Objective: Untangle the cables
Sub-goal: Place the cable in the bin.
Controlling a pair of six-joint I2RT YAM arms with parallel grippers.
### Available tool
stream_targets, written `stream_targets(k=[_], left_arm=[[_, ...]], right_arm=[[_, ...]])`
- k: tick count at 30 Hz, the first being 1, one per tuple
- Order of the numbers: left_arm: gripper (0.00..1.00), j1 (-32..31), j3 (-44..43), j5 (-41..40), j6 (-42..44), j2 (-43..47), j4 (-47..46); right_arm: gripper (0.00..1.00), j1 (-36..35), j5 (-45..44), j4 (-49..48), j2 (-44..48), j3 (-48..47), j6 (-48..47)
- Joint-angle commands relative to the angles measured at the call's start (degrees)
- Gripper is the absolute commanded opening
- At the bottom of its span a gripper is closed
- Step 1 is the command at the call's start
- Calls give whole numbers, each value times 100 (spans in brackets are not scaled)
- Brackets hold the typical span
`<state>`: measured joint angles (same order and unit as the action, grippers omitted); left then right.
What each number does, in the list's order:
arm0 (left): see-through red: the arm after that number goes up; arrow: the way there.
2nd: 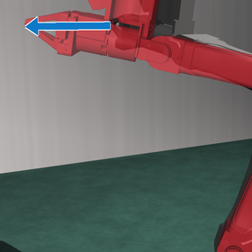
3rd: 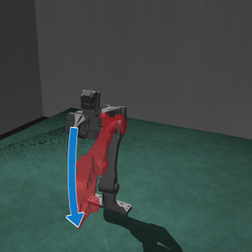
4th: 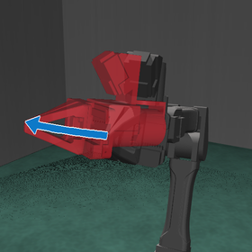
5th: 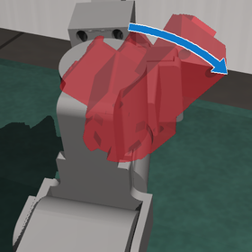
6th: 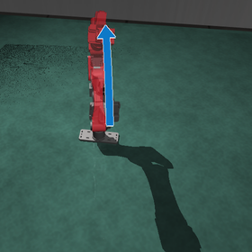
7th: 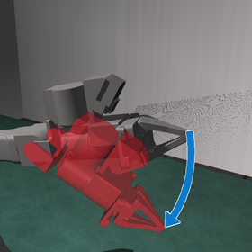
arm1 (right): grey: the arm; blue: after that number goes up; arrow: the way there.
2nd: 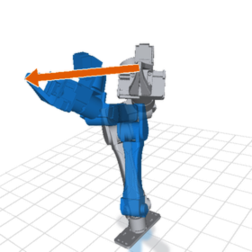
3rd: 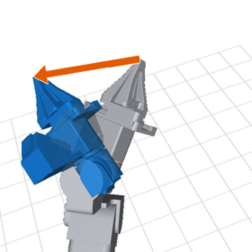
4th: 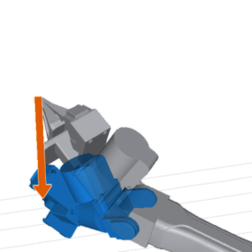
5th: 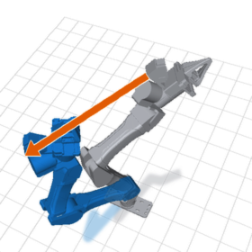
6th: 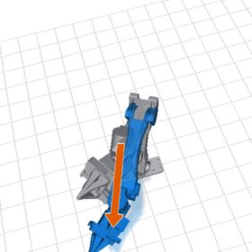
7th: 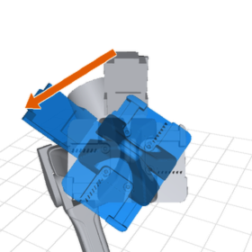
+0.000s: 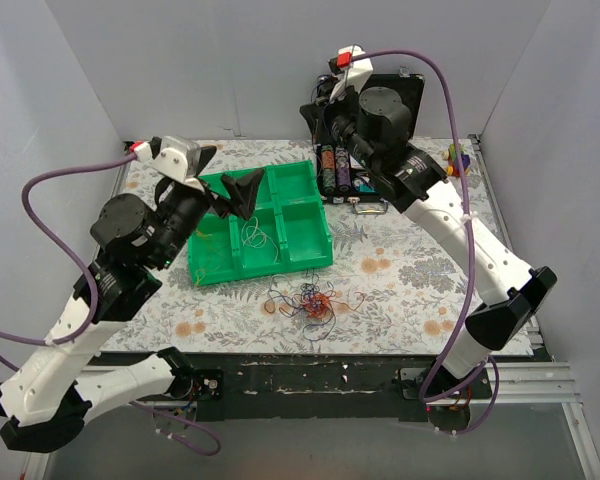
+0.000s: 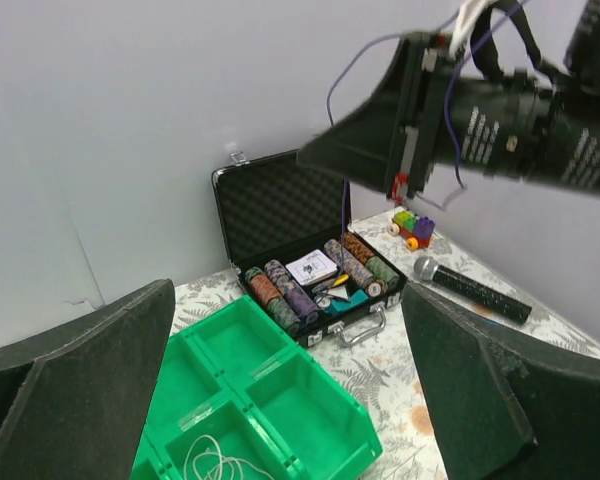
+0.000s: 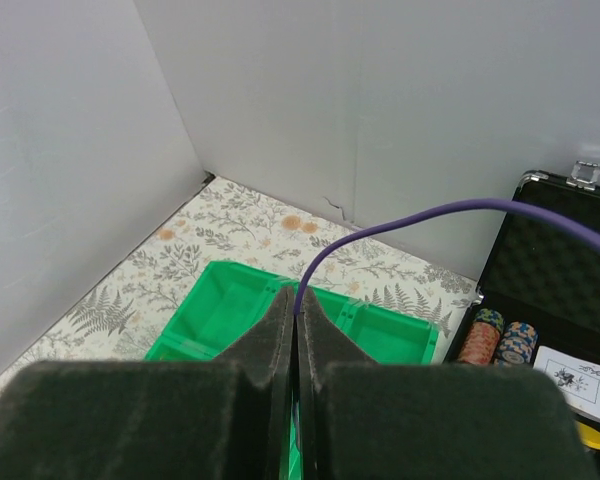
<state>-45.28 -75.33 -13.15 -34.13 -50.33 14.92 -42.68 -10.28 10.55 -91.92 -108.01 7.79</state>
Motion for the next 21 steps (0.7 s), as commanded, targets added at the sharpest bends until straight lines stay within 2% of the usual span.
stream_targets(k=[1, 7, 21], left_arm=[[98, 36, -560, -530, -323, -513, 292], [98, 28, -1386, -1401, -121, -1207, 494], [98, 28, -1933, -1480, 134, -1296, 363]], right_arm=[[1, 31, 88, -114, -54, -63, 91], [1, 31, 114, -44, -54, 210, 82], [1, 31, 140, 44, -63, 237, 47]])
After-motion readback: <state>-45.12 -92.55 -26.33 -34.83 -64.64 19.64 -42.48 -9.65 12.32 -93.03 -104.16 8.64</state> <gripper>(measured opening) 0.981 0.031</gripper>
